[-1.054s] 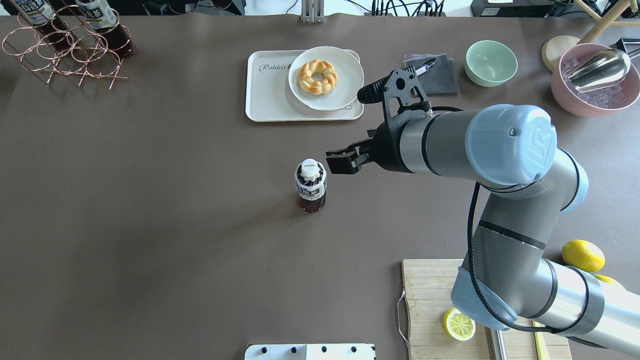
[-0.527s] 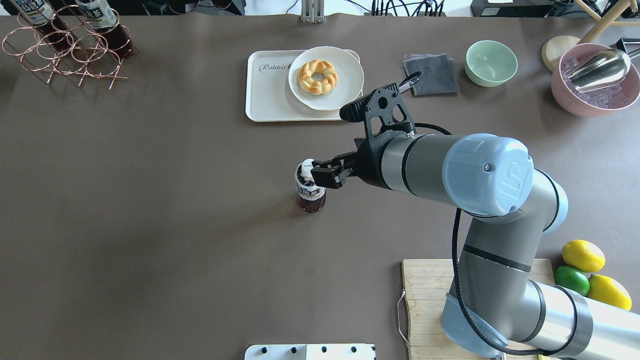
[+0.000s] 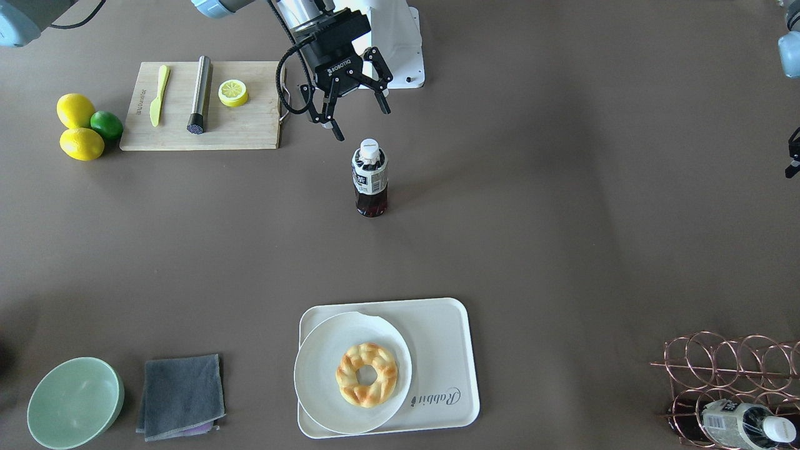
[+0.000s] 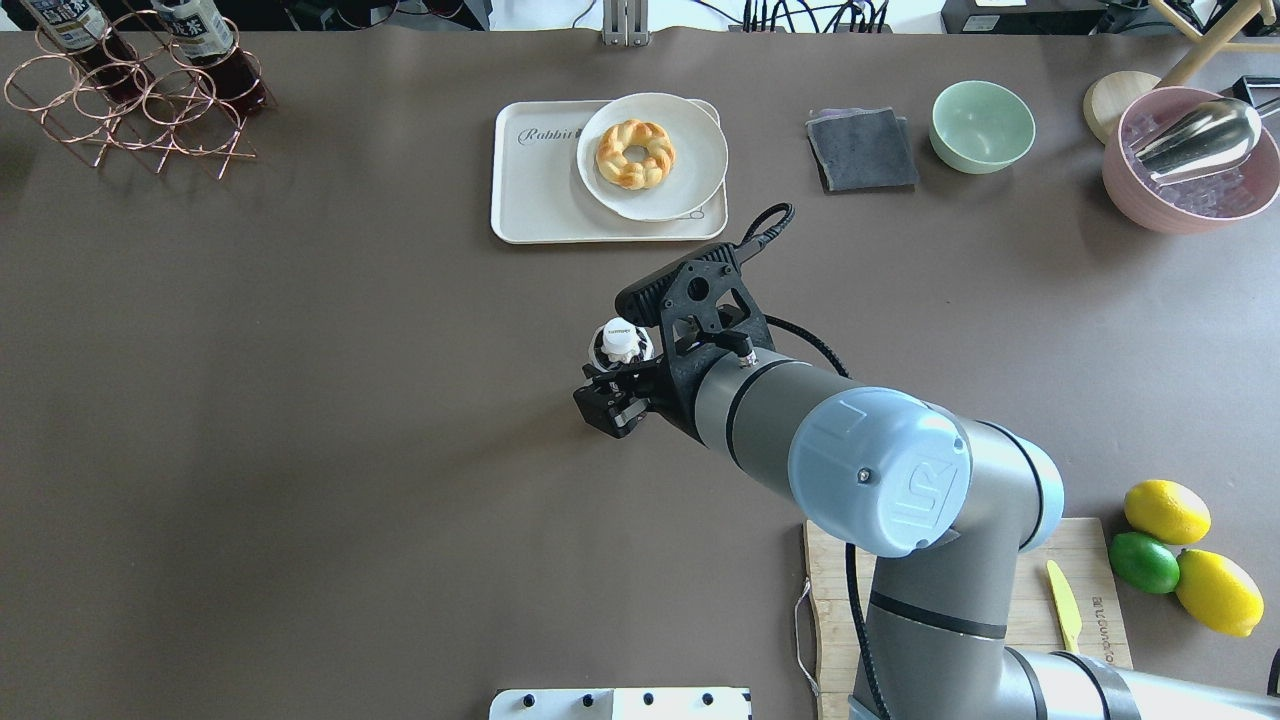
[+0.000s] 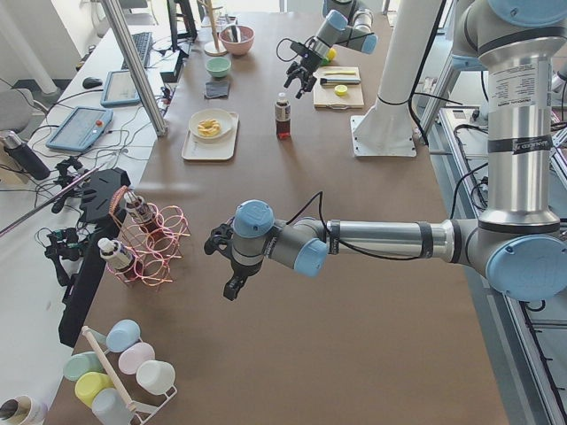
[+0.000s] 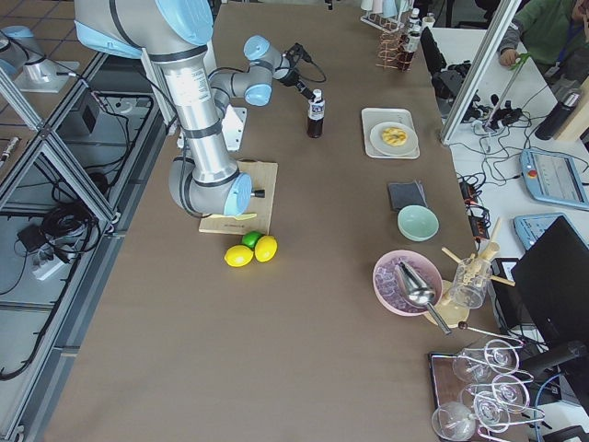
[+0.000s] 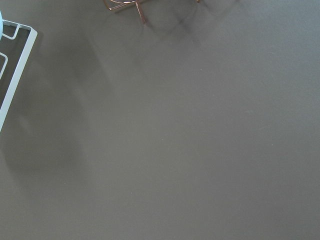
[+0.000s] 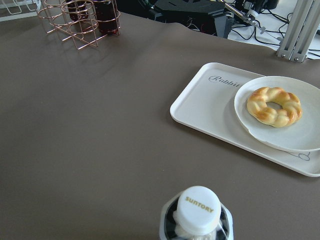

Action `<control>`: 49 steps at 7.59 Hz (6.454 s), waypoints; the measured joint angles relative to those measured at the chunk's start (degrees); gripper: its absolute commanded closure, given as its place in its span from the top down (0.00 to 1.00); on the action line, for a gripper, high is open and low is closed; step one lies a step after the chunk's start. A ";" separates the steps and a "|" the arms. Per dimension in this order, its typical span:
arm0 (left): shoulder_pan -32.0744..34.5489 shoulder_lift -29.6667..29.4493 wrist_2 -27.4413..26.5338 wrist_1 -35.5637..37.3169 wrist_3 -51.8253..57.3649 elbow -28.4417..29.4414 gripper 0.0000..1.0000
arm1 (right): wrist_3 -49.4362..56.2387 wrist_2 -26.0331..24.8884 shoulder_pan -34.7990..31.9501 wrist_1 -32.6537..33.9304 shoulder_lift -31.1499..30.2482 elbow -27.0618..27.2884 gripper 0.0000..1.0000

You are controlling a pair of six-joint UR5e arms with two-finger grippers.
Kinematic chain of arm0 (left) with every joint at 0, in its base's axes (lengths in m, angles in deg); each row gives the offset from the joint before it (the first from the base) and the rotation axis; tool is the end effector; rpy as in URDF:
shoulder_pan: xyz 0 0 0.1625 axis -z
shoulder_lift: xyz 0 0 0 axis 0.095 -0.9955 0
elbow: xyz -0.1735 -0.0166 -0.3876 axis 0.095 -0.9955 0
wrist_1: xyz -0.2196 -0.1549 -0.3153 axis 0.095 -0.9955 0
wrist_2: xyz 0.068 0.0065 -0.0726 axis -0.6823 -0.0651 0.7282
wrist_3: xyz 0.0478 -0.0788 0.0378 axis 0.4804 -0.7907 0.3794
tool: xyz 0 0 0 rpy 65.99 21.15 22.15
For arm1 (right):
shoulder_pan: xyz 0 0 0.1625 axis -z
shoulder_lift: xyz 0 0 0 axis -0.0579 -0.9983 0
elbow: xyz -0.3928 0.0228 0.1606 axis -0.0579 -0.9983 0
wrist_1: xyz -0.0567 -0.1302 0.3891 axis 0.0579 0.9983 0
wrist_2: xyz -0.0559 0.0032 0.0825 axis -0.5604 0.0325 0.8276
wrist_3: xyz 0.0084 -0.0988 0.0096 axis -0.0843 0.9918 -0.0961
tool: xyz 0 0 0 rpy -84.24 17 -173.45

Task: Place tea on tray
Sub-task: 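Close the right gripper around the tea bottle's neck, then lift and carry the bottle with right gripper toward the white tray, then lower the bottle onto the tray beside the plate and open right gripper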

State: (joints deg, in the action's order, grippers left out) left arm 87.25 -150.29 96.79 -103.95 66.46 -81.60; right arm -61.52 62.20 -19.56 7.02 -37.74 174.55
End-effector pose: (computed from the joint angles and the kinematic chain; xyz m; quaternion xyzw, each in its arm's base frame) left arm -0.0007 -0.4775 0.6283 0.1754 0.3430 0.1762 0.9058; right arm -0.4937 -0.3146 0.1434 0.4104 -0.4472 -0.1062 0.7876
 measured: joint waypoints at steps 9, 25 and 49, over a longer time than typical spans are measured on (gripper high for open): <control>0.12 2.29 2.42 -1.71 -0.48 0.38 0.99 | -0.07 -2.03 -0.51 -0.82 0.37 -2.30 0.97; 0.12 2.32 3.21 -2.01 -0.58 0.28 0.99 | -0.14 -1.65 -2.34 -0.89 3.59 -6.37 0.06; 8.47 5.20 8.07 10.46 -7.26 -0.18 0.99 | -3.30 9.81 -21.22 -14.71 40.15 -62.28 0.00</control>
State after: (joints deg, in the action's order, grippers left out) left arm 95.71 -145.09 104.86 -93.49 59.20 -81.77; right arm -64.82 72.01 -40.78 -7.68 2.42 112.27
